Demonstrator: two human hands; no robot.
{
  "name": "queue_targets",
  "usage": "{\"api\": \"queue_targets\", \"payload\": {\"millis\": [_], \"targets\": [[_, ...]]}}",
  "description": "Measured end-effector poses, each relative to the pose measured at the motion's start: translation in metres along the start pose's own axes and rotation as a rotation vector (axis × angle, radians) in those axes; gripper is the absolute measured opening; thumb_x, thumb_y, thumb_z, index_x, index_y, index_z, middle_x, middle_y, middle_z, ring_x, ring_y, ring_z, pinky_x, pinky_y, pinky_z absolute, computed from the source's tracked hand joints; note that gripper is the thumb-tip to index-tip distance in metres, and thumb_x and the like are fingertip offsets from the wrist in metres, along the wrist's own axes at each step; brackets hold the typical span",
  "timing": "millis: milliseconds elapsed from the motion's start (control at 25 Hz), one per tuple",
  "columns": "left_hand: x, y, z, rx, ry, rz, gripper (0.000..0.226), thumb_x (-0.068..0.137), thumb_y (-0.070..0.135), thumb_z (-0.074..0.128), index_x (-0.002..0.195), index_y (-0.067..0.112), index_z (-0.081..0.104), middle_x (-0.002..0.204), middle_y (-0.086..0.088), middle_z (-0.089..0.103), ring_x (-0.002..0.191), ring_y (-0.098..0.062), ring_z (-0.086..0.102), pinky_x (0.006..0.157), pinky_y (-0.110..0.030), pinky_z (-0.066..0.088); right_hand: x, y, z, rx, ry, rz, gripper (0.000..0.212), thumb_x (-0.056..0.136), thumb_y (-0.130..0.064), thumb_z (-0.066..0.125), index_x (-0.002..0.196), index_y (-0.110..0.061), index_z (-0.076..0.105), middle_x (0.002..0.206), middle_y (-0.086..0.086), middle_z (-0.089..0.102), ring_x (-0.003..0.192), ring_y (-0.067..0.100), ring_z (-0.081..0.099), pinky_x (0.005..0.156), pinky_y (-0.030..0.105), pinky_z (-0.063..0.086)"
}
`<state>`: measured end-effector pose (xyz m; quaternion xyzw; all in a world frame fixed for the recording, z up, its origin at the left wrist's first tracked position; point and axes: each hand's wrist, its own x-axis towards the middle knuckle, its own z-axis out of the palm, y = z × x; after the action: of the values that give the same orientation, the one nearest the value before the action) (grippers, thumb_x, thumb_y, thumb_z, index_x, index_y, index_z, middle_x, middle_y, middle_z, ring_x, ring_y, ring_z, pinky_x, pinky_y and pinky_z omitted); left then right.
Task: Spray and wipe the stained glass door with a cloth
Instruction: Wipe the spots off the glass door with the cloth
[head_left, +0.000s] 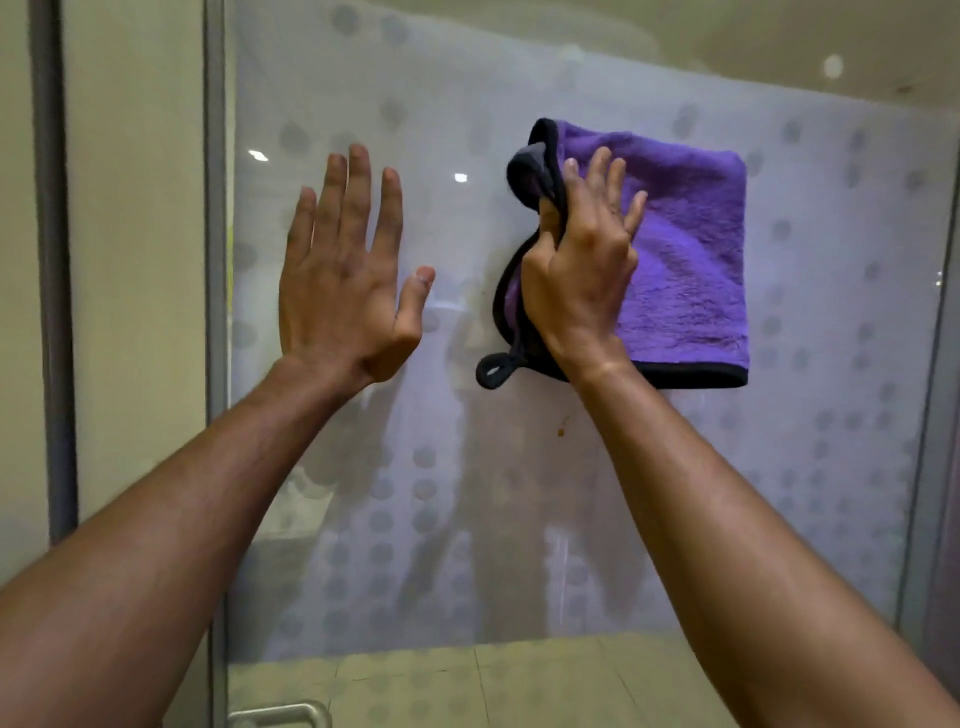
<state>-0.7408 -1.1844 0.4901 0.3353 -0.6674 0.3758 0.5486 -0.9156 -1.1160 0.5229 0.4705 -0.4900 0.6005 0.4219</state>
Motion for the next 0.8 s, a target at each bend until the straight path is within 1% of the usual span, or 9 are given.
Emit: {"api": "queue_targets", "payload": {"millis": [160, 240, 320, 400, 480, 560, 640, 720, 800], "targets": [[0.000, 0.002, -0.001, -0.006, -0.007, -0.005, 0.078, 0.095, 0.048, 0.029, 0.157, 0.011, 0.001, 0.165, -0.018, -0.003, 0.153, -0.029, -0.004, 0.124, -0.043, 0.000, -0.023, 0.005, -0.006, 0.059, -0.096, -0.326, 0.039, 0.092, -0.004, 0.053, 0.129, 0.003, 0.059, 0.144, 0.026, 0.047, 0.138, 0.040, 0.040, 0.119, 0.053, 0.021], [-0.001, 0.003, -0.002, -0.015, -0.009, -0.013, 0.077, 0.095, 0.048, 0.028, 0.158, 0.011, 0.001, 0.165, -0.018, -0.003, 0.153, -0.029, -0.004, 0.124, -0.042, -0.001, -0.051, 0.015, -0.013, 0.048, -0.166, -0.485, 0.038, 0.089, 0.003, 0.056, 0.126, 0.005, 0.061, 0.140, 0.026, 0.051, 0.134, 0.041, 0.046, 0.116, 0.054, 0.028], [-0.002, 0.004, -0.003, -0.017, -0.011, -0.030, 0.077, 0.095, 0.048, 0.028, 0.158, 0.011, 0.003, 0.165, -0.018, -0.003, 0.153, -0.029, -0.004, 0.124, -0.042, -0.001, -0.076, 0.033, -0.023, 0.031, -0.222, -0.577, 0.042, 0.084, 0.011, 0.055, 0.124, 0.005, 0.062, 0.138, 0.024, 0.054, 0.132, 0.040, 0.048, 0.115, 0.053, 0.031], [-0.005, 0.007, -0.004, -0.031, -0.010, -0.040, 0.077, 0.094, 0.046, 0.030, 0.158, 0.011, 0.004, 0.165, -0.018, -0.002, 0.153, -0.029, -0.004, 0.123, -0.042, -0.002, -0.088, 0.050, -0.033, 0.002, -0.208, -0.560, 0.048, 0.078, 0.017, 0.053, 0.124, 0.004, 0.063, 0.137, 0.024, 0.055, 0.131, 0.042, 0.049, 0.114, 0.053, 0.032], [-0.007, 0.009, -0.005, -0.035, -0.014, -0.032, 0.077, 0.094, 0.045, 0.031, 0.158, 0.010, 0.005, 0.165, -0.018, -0.002, 0.153, -0.030, -0.004, 0.123, -0.041, -0.003, -0.084, 0.050, -0.033, -0.026, -0.122, -0.422, 0.053, 0.076, 0.017, 0.053, 0.127, 0.003, 0.062, 0.139, 0.025, 0.053, 0.133, 0.042, 0.046, 0.114, 0.056, 0.030], [-0.008, 0.008, -0.006, -0.029, -0.020, -0.027, 0.076, 0.094, 0.044, 0.030, 0.157, 0.010, 0.004, 0.165, -0.018, -0.003, 0.153, -0.030, -0.005, 0.123, -0.042, -0.003, -0.070, 0.032, -0.023, -0.012, -0.041, -0.245, 0.055, 0.077, 0.012, 0.053, 0.130, 0.001, 0.059, 0.142, 0.025, 0.049, 0.136, 0.041, 0.042, 0.116, 0.057, 0.026], [-0.007, 0.008, -0.004, -0.013, -0.018, -0.027, 0.076, 0.094, 0.044, 0.029, 0.157, 0.010, 0.004, 0.165, -0.018, -0.003, 0.153, -0.030, -0.005, 0.124, -0.043, -0.001, -0.055, 0.015, -0.012, 0.040, -0.006, -0.164, 0.049, 0.082, 0.006, 0.055, 0.131, 0.001, 0.059, 0.143, 0.026, 0.047, 0.137, 0.041, 0.040, 0.117, 0.057, 0.023], [-0.007, 0.008, -0.002, -0.009, -0.013, -0.022, 0.076, 0.095, 0.044, 0.030, 0.157, 0.010, 0.004, 0.165, -0.018, -0.002, 0.153, -0.030, -0.004, 0.124, -0.043, -0.001, -0.051, 0.013, -0.007, 0.042, -0.036, -0.226, 0.044, 0.086, 0.003, 0.056, 0.130, 0.001, 0.059, 0.143, 0.025, 0.049, 0.137, 0.041, 0.041, 0.117, 0.057, 0.023], [-0.007, 0.007, -0.002, -0.016, -0.003, -0.020, 0.076, 0.095, 0.045, 0.031, 0.157, 0.010, 0.004, 0.165, -0.019, -0.001, 0.153, -0.030, -0.003, 0.124, -0.042, -0.002, -0.059, 0.019, -0.010, 0.011, -0.088, -0.365, 0.042, 0.087, 0.004, 0.057, 0.129, 0.001, 0.060, 0.142, 0.023, 0.051, 0.136, 0.039, 0.044, 0.117, 0.056, 0.025]]}}
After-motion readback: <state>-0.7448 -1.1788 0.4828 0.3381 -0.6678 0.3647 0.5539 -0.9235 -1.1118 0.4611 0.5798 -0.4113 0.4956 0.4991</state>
